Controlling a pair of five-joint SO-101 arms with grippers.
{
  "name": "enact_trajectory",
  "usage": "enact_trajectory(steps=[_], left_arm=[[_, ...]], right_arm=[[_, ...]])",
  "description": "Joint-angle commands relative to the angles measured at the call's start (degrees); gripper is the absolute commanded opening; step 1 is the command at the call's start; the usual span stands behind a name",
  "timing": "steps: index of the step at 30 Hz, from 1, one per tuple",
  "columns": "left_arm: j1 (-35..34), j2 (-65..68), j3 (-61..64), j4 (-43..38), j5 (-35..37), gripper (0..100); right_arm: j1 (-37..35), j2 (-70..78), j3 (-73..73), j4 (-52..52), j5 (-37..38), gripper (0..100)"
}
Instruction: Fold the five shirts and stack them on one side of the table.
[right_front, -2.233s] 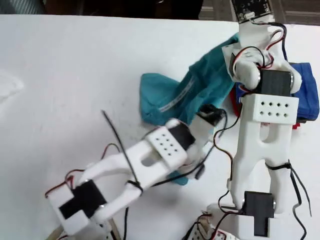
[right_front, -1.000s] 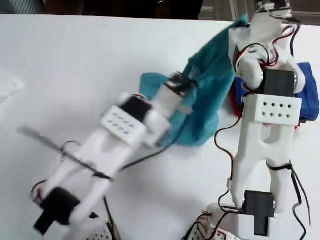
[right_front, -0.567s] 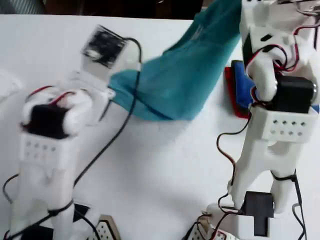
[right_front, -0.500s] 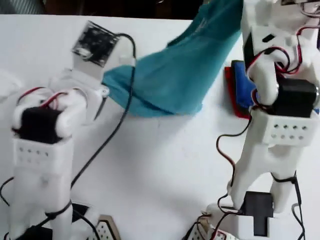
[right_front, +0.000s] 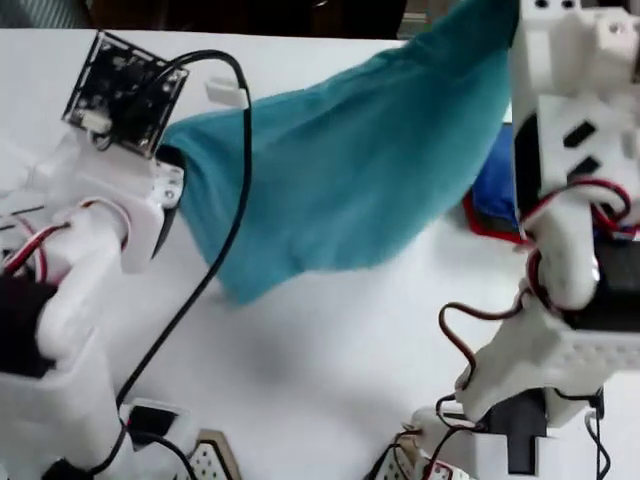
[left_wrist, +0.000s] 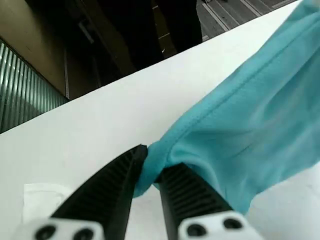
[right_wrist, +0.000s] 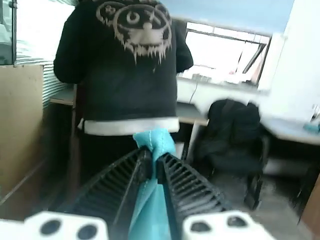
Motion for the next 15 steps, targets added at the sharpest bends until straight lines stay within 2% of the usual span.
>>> enact_trajectory(steps=[1,5,11,15], left_arm=[[-0.5,-0.9,-2.3,3.0,-3.3,3],[-1.1,-0.9,-2.2,5.4,-5.6,3],[-8.9,-0.8,-2.2,2.2,-5.6,3],[-10.2,-1.2,-2.6,1.1,-5.5,3]], right_arm=[[-0.3,-0.1,-2.0,7.5,-3.3,1.9],[-0.3,1.2,0.8,10.7,-3.9,1.9],[-0.1,4.9,2.3,10.2,-4.4,1.9],[-0.6,4.4,0.8,9.1,-6.9,1.9]])
